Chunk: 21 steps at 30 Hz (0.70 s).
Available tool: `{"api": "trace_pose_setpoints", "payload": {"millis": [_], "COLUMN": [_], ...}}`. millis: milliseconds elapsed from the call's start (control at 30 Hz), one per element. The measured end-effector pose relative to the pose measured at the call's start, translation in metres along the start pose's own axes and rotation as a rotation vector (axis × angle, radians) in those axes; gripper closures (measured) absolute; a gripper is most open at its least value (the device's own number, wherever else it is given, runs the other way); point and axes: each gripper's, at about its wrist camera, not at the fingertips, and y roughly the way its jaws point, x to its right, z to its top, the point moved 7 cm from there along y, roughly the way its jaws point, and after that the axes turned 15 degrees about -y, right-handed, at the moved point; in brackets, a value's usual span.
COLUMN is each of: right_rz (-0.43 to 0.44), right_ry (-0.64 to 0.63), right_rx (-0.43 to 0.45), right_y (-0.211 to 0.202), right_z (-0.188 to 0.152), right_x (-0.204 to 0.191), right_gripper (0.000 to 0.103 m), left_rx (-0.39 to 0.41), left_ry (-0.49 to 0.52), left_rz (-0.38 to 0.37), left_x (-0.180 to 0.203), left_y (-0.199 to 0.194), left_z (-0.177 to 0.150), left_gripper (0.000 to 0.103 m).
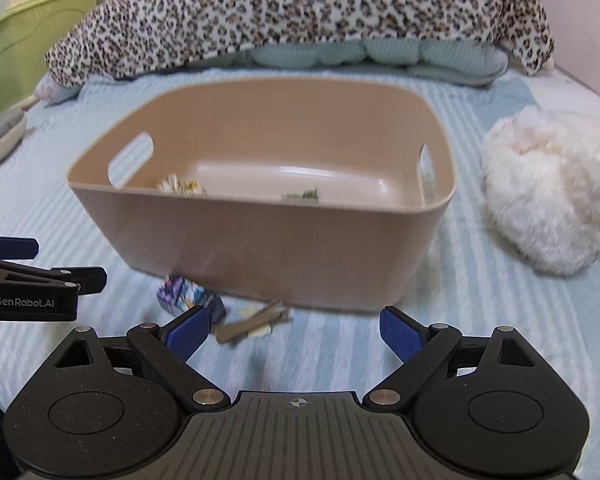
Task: Organize objects
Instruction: 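Move both tools toward the small printed box and the hair clip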
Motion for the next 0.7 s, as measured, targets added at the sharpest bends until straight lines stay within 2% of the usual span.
{"api": "trace_pose_setpoints", "payload": {"millis": [167,333,600,700], "right_rz": [0.013,0.019,0.036,0.035], "right_ry": [0.004,0.019,0.053,0.065], "right_rx": [-0.052,-0.068,-0.090,-0.087], "right_y": [0.020,0.035,0.057,0.063], "right_z": [-0.004,-0.002,-0.002,-0.002], "right_x": [-0.007,-0.010,-0.014,-0.017], "right_gripper": [0.009,0.009,0.009,0.005], "left_rx": [-0.017,-0.048,-0.053,-0.054], "left_ry": [-0.003,-0.027,-0.047,-0.054], "left_rz": [0.024,0.036,0.046,0.051], "left_x": [-0.009,-0.015,-0.021,-0.024], "left_y": [0.018,0.035,0.049,0.053], "left_z": [-0.006,-0.007,-0.006,-0.007], "left_gripper": [0.012,0.012,0.012,0.012]}}
